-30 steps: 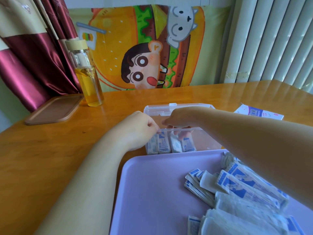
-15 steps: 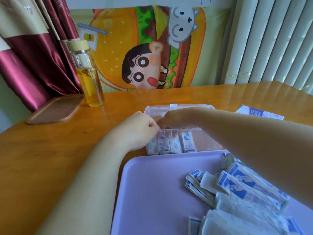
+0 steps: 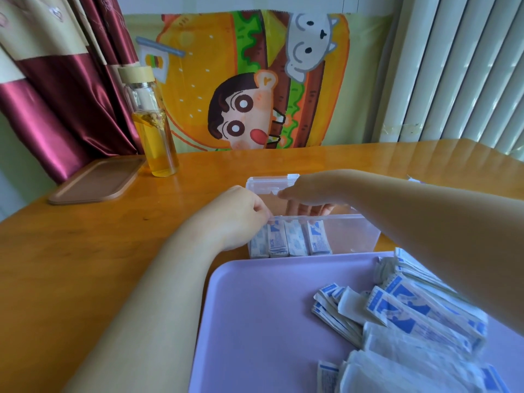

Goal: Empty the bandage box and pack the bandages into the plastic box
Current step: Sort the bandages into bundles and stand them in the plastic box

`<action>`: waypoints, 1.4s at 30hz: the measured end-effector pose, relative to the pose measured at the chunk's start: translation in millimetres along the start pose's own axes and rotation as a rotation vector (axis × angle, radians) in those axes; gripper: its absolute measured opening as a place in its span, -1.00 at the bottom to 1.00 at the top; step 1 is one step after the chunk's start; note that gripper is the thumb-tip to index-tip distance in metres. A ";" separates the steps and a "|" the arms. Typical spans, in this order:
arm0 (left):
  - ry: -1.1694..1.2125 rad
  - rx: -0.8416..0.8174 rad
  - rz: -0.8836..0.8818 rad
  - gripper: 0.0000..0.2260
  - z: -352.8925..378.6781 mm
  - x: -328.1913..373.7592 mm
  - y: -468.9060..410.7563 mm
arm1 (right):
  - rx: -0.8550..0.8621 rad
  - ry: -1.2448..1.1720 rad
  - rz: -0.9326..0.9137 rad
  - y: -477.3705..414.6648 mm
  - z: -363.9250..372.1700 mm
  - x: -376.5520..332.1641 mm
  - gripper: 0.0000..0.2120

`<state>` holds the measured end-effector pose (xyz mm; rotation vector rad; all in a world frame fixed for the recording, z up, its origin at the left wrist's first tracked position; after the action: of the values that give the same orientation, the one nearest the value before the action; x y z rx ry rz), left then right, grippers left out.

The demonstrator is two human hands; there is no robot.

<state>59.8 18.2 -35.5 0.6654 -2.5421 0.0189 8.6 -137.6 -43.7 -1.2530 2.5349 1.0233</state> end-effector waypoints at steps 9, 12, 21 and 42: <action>-0.003 0.007 -0.008 -0.71 1.9 -2.5 -2.6 | -0.043 -0.021 0.140 3.2 0.4 17.9 -0.47; -0.020 0.013 -0.004 -0.72 2.5 -2.7 -3.1 | -0.026 -0.028 0.132 2.2 0.4 16.5 -0.46; -0.042 0.008 0.013 -0.73 1.2 -2.7 -3.6 | 0.007 -0.107 0.148 8.7 -0.7 21.6 -0.55; -0.220 0.175 0.133 -0.67 22.6 54.9 63.8 | 0.301 0.177 -0.312 210.7 89.4 75.2 -0.79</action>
<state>-21.6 46.2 -21.8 0.5906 -2.8177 0.2274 -212.1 -41.5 -32.8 -1.6327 2.3867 0.4652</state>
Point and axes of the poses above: each hand's wrist, its own y-axis away from the middle knuckle, its own z-axis out of the palm, x = y × z, the point moved 2 cm from there along -y, towards the middle knuckle, and after that the axes turned 9 degrees about -x, right-handed, at the moved point
